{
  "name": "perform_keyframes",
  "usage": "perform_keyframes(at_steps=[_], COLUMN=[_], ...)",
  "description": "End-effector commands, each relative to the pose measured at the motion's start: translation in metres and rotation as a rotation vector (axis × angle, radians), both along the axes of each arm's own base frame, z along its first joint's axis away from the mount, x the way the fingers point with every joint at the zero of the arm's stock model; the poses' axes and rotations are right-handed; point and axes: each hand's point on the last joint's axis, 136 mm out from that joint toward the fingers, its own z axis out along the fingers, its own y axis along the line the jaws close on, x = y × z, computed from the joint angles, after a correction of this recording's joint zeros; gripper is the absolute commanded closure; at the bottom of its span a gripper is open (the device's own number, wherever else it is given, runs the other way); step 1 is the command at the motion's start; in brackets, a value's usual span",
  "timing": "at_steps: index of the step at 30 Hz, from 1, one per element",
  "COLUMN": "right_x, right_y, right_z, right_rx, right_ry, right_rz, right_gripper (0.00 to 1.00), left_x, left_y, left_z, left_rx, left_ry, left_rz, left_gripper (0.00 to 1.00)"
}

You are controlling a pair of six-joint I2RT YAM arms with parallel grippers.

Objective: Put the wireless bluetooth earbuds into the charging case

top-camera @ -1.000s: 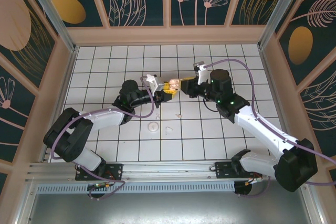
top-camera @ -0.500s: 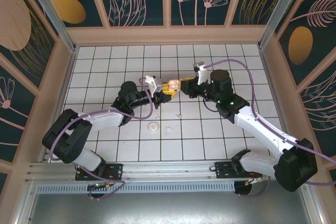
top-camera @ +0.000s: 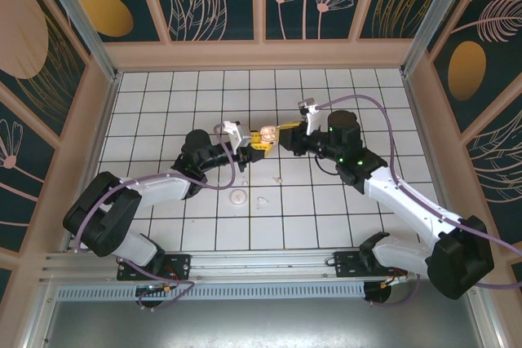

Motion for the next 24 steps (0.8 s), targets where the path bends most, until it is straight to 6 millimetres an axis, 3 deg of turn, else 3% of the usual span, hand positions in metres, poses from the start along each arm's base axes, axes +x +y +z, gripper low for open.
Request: perform_keyframes(at_steps=[1, 24], right_x=[-0.0174, -0.0157], right_y=[0.0069, 0.0017], right_z=[-0.0091, -0.0132], right_rx=[-0.012, -0.014], right_ry=[0.01, 0.002], right_rz=[0.084, 0.056], right_gripper=[0.76, 0.76], left_x=[-0.0098, -0.0161], left_y=[0.004, 0.0073], left_z=[0.0449, 0.0497], left_rx=[-0.09, -0.097], left_ry=[-0.191, -0.267], left_rz=[0.001, 0.015], left_gripper=[0.85, 0.85])
